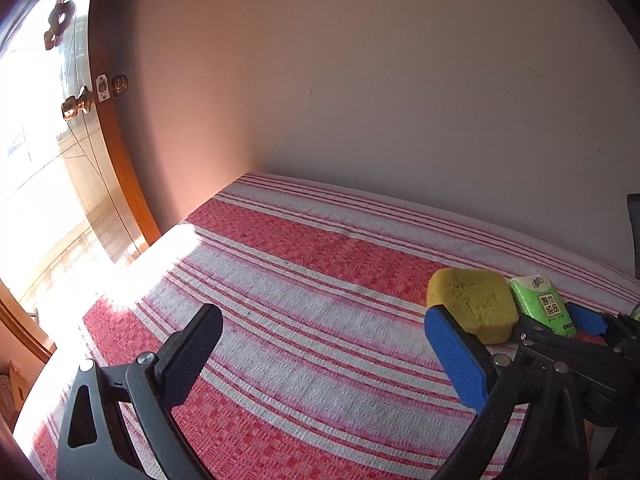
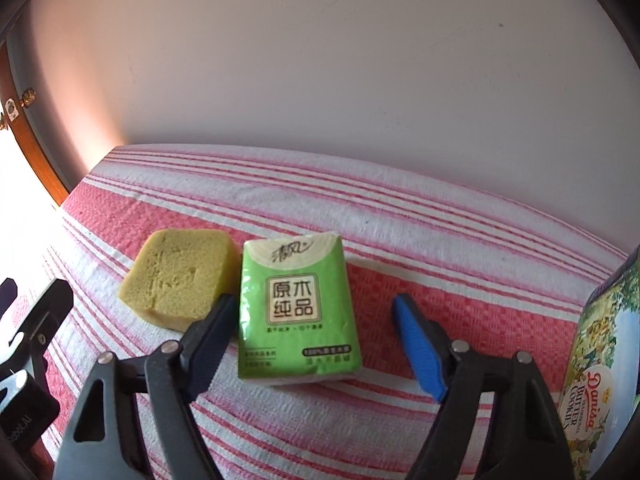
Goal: Organize objects
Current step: 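Grasp the yellow sponge cake with the left tool while the right tool grasps the green tissue pack, then carry the sponge cake and green tissue pack up over the tin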
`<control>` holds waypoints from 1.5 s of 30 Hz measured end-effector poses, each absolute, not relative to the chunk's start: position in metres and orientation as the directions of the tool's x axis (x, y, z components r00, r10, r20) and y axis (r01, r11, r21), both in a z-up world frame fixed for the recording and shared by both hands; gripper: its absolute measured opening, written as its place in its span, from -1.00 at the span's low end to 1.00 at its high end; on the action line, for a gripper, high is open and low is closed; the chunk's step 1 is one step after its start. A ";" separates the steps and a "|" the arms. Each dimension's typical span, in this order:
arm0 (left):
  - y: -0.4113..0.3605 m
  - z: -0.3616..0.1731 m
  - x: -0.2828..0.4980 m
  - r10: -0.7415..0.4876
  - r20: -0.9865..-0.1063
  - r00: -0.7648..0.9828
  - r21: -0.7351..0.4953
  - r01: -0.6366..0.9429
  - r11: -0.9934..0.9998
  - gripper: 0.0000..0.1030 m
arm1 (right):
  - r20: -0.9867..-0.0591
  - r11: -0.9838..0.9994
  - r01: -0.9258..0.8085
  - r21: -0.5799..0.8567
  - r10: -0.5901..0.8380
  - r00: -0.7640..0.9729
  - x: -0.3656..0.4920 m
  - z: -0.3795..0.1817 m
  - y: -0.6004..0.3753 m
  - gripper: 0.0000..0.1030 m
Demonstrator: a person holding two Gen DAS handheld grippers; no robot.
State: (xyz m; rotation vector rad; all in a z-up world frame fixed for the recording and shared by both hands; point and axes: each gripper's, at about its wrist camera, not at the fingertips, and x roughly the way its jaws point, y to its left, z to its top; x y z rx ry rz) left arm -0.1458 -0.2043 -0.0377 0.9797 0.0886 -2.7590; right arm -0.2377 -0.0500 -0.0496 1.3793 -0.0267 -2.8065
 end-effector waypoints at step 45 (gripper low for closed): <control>-0.098 -0.021 -0.132 -0.119 -0.603 -0.788 -0.017 0.163 -0.987 0.29 | -0.525 -0.992 -0.129 0.012 0.104 -0.845 -0.109 0.005 0.014 -0.03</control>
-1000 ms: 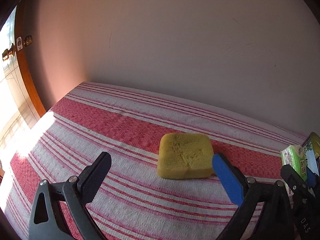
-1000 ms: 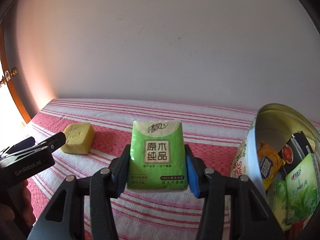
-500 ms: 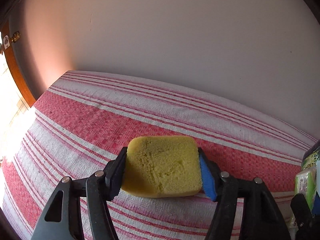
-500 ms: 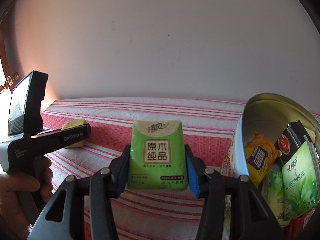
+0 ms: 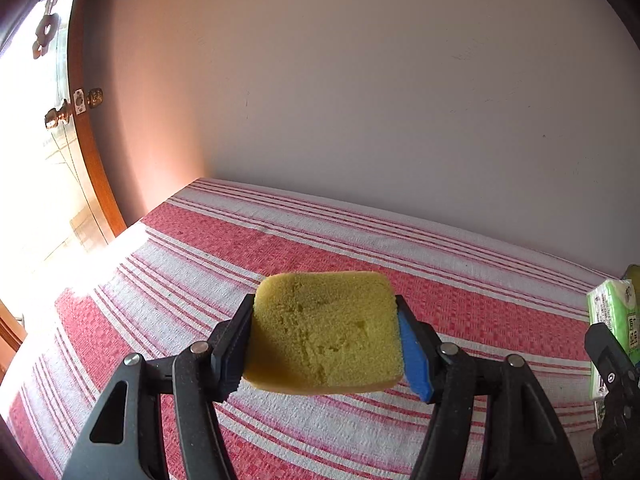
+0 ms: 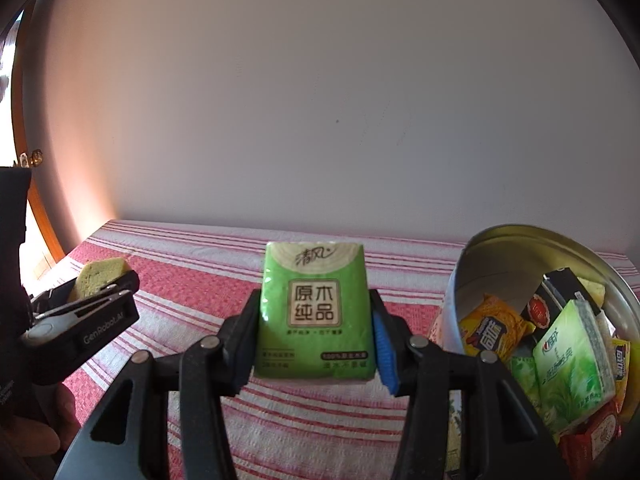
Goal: Organize objects
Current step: 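Carry the sponge cake and green tissue pack up over the tin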
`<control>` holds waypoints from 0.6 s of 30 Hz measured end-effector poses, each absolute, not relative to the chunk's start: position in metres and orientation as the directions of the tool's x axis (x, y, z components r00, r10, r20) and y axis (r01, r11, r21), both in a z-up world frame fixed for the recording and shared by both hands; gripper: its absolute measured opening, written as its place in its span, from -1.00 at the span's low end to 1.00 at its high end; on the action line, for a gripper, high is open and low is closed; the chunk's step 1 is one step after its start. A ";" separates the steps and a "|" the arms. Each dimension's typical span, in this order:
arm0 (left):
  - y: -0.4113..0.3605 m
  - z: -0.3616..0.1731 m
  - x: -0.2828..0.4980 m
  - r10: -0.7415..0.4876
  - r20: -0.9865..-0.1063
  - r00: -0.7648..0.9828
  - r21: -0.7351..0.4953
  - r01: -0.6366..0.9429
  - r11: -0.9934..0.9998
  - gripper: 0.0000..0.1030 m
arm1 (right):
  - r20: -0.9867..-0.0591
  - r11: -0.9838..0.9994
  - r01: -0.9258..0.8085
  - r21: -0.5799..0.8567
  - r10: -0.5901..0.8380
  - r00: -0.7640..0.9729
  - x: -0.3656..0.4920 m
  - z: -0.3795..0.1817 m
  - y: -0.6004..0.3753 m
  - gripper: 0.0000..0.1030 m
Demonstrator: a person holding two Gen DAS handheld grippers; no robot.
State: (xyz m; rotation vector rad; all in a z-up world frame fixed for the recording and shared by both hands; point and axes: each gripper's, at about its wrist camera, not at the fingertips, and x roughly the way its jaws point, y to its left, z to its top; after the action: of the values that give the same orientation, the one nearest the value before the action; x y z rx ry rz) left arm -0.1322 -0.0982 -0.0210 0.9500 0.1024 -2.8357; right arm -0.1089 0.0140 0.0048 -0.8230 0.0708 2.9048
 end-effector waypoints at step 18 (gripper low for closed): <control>-0.054 -0.006 -0.047 -0.120 -0.519 -0.846 0.045 0.113 -0.993 0.29 | -0.480 -0.987 -0.163 0.001 0.143 -0.865 -0.057 0.004 0.016 -0.03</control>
State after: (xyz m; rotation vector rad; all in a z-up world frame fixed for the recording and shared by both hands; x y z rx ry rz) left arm -0.0470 -0.0544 -0.0064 0.8179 -0.0193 -2.9070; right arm -0.0566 0.0164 0.0043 -0.7392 0.0618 2.8892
